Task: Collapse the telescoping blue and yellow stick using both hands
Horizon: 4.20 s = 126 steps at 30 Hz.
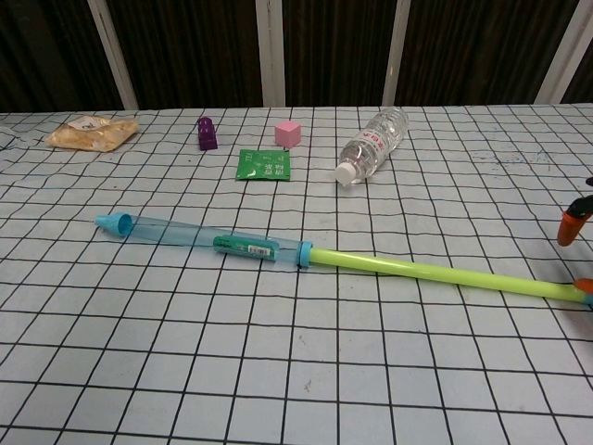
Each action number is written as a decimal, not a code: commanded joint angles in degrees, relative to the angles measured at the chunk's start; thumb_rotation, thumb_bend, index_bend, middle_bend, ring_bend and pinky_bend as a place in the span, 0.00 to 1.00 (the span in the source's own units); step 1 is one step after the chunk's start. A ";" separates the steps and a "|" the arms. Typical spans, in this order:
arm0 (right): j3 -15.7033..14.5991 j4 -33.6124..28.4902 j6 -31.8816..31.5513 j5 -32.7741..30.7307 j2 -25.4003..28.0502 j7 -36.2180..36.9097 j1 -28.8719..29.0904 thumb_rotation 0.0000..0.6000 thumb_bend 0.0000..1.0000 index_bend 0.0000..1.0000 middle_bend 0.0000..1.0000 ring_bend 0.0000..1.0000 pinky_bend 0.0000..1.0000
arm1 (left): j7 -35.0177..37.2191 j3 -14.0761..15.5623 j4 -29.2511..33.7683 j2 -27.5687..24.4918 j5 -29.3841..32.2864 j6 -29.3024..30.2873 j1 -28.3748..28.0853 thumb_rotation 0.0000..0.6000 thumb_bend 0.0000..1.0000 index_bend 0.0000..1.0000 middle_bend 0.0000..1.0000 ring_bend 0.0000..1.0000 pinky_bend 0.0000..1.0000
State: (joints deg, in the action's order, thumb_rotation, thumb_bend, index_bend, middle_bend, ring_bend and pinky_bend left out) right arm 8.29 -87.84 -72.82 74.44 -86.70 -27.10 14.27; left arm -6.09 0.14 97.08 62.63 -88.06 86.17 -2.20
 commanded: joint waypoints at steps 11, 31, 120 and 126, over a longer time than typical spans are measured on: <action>-1.01 1.94 0.33 -1.01 -0.76 0.10 0.24 1.00 0.27 0.46 0.37 0.02 0.00 | -0.36 -0.01 0.15 0.04 0.31 -0.06 0.04 1.00 0.11 0.00 0.00 0.00 0.00; -1.65 3.79 1.24 -2.77 -0.96 0.92 0.80 1.00 0.27 0.53 0.40 0.05 0.00 | -0.85 -0.18 0.64 0.06 0.78 -0.07 0.05 1.00 0.11 0.00 0.00 0.00 0.00; -4.81 2.38 6.26 0.42 5.91 9.57 3.80 1.00 0.47 0.77 0.59 0.23 0.00 | -46.54 -10.60 1.80 15.32 41.12 -32.72 -44.31 1.00 0.32 0.30 0.31 0.00 0.00; -5.07 2.38 6.22 0.86 6.02 9.56 3.87 1.00 0.47 0.77 0.59 0.23 0.00 | -48.02 -9.03 -1.21 17.77 42.18 -31.19 -45.89 1.00 0.32 0.31 0.32 0.00 0.00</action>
State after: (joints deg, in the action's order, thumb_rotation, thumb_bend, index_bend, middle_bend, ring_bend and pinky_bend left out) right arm 3.24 -85.46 -66.60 75.27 -80.69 -17.52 18.13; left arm -53.81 -9.27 96.56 79.82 -46.07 54.53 -47.74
